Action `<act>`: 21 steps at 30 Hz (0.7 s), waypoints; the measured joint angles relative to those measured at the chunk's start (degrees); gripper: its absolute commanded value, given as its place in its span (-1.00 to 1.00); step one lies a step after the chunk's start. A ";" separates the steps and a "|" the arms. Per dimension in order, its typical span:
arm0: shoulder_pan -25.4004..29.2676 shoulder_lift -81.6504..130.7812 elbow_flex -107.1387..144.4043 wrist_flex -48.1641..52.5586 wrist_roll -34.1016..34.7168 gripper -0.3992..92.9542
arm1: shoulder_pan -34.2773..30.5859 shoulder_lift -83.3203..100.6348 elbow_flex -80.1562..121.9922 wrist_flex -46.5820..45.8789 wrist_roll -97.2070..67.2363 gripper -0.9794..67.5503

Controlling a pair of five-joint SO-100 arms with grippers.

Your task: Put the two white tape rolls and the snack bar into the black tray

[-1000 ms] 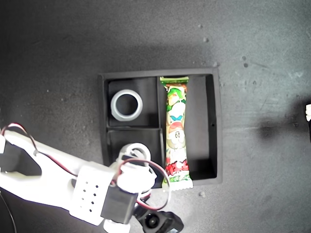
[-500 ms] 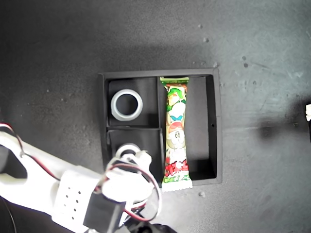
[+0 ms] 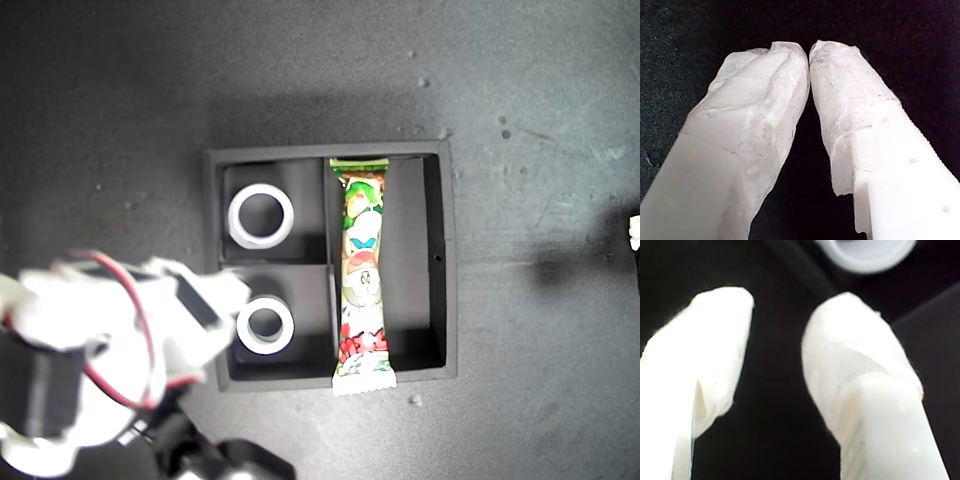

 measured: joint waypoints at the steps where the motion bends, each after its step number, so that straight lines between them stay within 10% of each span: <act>1: -0.97 3.96 4.57 -0.35 0.00 -0.93 | 0.00 0.00 0.00 0.00 0.00 -0.96; 21: -6.24 86.04 90.70 -22.41 -10.11 -0.99 | 0.00 0.00 0.00 0.00 0.00 -0.96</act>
